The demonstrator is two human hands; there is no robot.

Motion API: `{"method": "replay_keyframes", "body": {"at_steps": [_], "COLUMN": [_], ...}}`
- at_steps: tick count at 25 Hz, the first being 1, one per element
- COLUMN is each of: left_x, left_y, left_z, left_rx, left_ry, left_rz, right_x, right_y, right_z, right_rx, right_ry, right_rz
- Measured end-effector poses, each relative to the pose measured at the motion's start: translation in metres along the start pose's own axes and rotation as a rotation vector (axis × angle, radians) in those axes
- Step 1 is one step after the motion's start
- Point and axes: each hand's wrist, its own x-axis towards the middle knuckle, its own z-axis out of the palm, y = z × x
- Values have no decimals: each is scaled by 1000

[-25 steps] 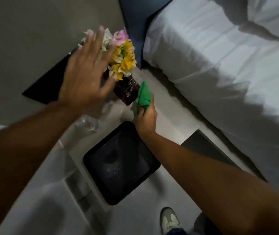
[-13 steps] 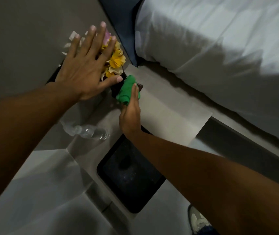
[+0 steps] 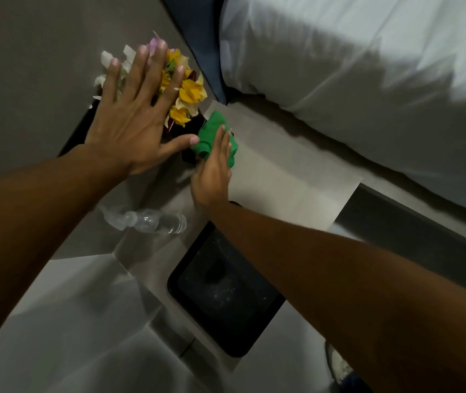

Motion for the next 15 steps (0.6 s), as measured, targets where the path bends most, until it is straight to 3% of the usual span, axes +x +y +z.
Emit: {"method": "replay_keyframes", "body": {"at_steps": [6,11,15], "left_x": [1,2,3], "left_y": [0,0,-2], "left_z": [-2,3,3], "left_rx": [-29,-50,-70], "left_ry": [-44,-52,-58], "left_rz": [-17,-7,-23], "right_x": [-34,9,-20], "right_y": [24,5,19], "right_z": [11,7,15], "right_rx": [-88,2,-4], "right_ry": [-128,-2,-74], "right_rz": [-158,-48,-134]}}
